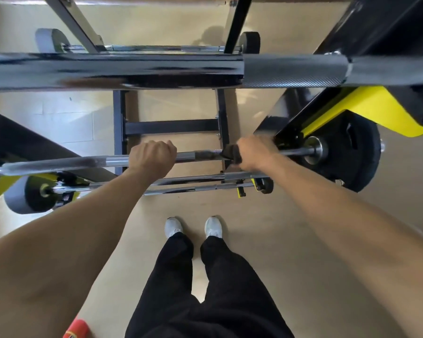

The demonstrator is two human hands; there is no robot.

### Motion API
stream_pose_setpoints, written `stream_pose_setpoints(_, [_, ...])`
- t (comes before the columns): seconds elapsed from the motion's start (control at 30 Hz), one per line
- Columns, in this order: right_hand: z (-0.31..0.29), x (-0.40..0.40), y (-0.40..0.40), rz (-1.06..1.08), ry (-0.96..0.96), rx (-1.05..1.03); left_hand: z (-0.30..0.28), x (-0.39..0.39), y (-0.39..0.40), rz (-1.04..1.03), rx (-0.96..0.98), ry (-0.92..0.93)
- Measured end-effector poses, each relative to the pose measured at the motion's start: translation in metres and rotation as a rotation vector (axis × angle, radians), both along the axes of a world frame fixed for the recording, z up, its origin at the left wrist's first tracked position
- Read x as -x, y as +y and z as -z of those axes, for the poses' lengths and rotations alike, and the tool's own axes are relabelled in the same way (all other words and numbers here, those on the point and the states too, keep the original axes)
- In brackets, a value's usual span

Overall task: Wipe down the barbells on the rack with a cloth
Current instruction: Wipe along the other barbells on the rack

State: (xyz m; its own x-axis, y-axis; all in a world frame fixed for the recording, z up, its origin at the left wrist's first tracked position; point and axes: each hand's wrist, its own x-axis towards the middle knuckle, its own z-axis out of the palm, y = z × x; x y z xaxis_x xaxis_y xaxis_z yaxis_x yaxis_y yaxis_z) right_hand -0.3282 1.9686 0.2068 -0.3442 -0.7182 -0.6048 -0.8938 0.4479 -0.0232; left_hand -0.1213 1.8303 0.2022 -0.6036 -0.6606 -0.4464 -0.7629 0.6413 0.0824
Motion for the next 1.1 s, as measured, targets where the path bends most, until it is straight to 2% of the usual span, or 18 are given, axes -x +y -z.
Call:
stream_pose_setpoints(0.2, [0.014,-0.055,-0.047,-0.079,-0.119,0.117,-0.001,0.003,0.0,0.021,0.005,-0.026])
stream_pose_setpoints(0.33, [0.018,-0.101,-0.065,-0.095,-0.242,0.331,-0.006,0.004,0.002,0.042,0.022,-0.076])
stream_pose_setpoints(0.4, [0.02,-0.095,-0.057,-0.106,-0.269,0.39,-0.005,0.003,0.002,0.028,0.03,-0.061])
stream_pose_setpoints(0.57, [0.018,-0.036,-0.023,-0.156,-0.145,0.194,0.005,-0.001,-0.003,-0.09,-0.011,0.015])
stream_pose_setpoints(0.8, [-0.008,0.026,0.01,-0.03,-0.006,-0.201,0.004,0.0,-0.002,-0.088,-0.017,0.028])
stream_pose_setpoints(0.9, [-0.008,0.01,-0.001,-0.094,0.033,-0.152,0.002,0.001,-0.001,-0.066,0.016,0.032])
stream_pose_setpoints(1.1, [0.012,-0.062,-0.057,-0.134,-0.174,0.065,0.006,0.002,-0.001,-0.074,0.036,0.021])
